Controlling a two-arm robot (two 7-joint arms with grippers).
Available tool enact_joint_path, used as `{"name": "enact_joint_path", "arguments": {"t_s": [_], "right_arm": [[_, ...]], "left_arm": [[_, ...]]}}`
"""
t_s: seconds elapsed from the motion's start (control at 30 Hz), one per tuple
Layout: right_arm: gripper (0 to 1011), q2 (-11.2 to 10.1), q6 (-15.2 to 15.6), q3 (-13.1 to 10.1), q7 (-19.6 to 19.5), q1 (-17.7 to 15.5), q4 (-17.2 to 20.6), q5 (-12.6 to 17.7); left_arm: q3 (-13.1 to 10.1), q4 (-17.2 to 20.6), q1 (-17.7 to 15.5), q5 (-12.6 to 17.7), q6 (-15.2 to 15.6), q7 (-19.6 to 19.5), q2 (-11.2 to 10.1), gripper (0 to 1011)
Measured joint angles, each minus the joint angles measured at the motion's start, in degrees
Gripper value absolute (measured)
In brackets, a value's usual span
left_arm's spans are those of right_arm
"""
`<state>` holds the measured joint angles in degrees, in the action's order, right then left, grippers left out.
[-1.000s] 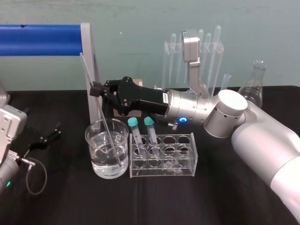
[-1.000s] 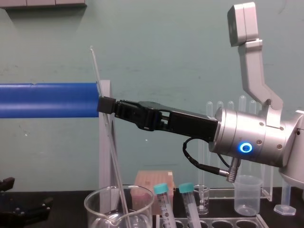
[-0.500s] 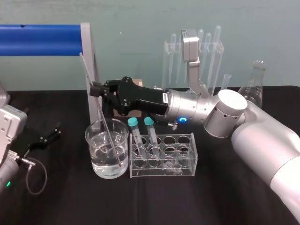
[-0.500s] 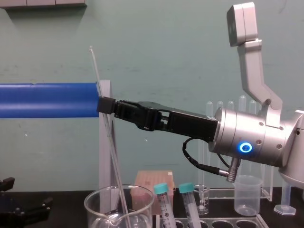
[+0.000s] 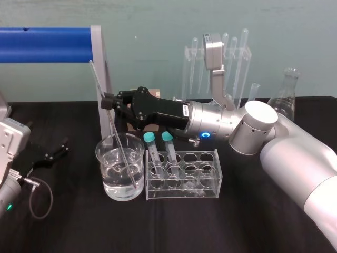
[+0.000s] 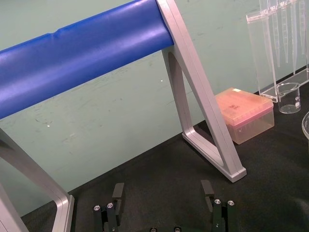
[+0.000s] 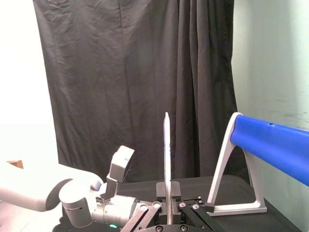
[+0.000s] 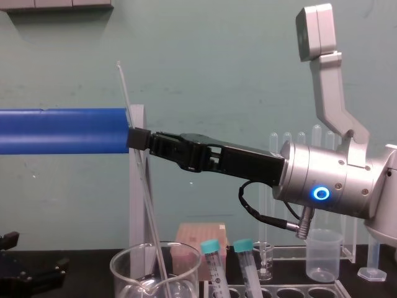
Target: Hold the thermometer with one hand and immerse one end into the beaker, then reinsert it into the test tube rack.
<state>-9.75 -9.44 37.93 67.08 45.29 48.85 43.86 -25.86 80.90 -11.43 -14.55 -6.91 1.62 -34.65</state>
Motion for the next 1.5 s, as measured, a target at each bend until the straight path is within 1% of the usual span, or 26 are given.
{"name": "enact_joint_path", "arguments": {"t_s": [0.57, 0.7, 0.93, 1.07, 1.1, 1.13, 1.2, 1.23, 1.27, 1.33, 1.4, 1.43, 1.47, 1.5], "right_arm": [[54, -0.1, 0.1, 0.1, -0.1, -0.2, 0.1, -0.1], [54, -0.3, 0.2, -0.1, -0.2, -0.2, 0.9, 0.2], [54, -1.3, 1.1, -2.0, -0.1, 0.5, 5.4, 2.8], [54, -3.0, 2.2, -3.8, -0.7, 1.4, 9.8, 5.1], [54, -3.7, 2.8, -4.4, -1.0, 1.6, 11.4, 6.1], [54, -3.7, 2.8, -4.4, -1.0, 1.6, 11.4, 6.1], [54, -5.3, 4.4, -5.8, -1.8, 1.8, 14.6, 8.0], [54, -5.3, 4.4, -5.8, -1.8, 1.8, 14.6, 8.0], [54, -6.1, 4.9, -6.4, -2.3, 1.8, 16.2, 8.9], [54, -6.8, 5.2, -7.0, -2.7, 1.8, 17.5, 9.5], [54, -8.6, 5.2, -8.2, -4.0, 1.5, 20.3, 10.3], [54, -8.6, 5.2, -8.2, -4.0, 1.5, 20.3, 10.3], [54, -9.7, 5.0, -8.6, -4.9, 1.0, 21.6, 10.4], [54, -10.4, 4.9, -8.8, -5.3, 0.6, 22.3, 10.4]], "left_arm": [[0.0, 0.0, 0.0, 0.0, 0.0, 0.0, 0.0, 1008], [0.0, 0.0, 0.0, 0.0, 0.0, 0.0, 0.0, 1008], [0.0, 0.0, 0.0, 0.0, 0.0, 0.0, 0.0, 1008], [0.0, 0.0, 0.0, 0.0, 0.0, 0.0, 0.0, 1008], [0.0, 0.0, 0.0, 0.0, 0.0, 0.0, 0.0, 1008], [0.0, 0.0, 0.0, 0.0, 0.0, 0.0, 0.0, 1008], [0.0, 0.0, 0.0, 0.0, 0.0, 0.0, 0.0, 1008], [0.0, 0.0, 0.0, 0.0, 0.0, 0.0, 0.0, 1008], [0.0, 0.0, 0.0, 0.0, 0.0, 0.0, 0.0, 1008], [0.0, 0.0, 0.0, 0.0, 0.0, 0.0, 0.0, 1008], [0.0, 0.0, 0.0, 0.0, 0.0, 0.0, 0.0, 1008], [0.0, 0.0, 0.0, 0.0, 0.0, 0.0, 0.0, 1008], [0.0, 0.0, 0.0, 0.0, 0.0, 0.0, 0.0, 1008], [0.0, 0.0, 0.0, 0.0, 0.0, 0.0, 0.0, 1008]]}}
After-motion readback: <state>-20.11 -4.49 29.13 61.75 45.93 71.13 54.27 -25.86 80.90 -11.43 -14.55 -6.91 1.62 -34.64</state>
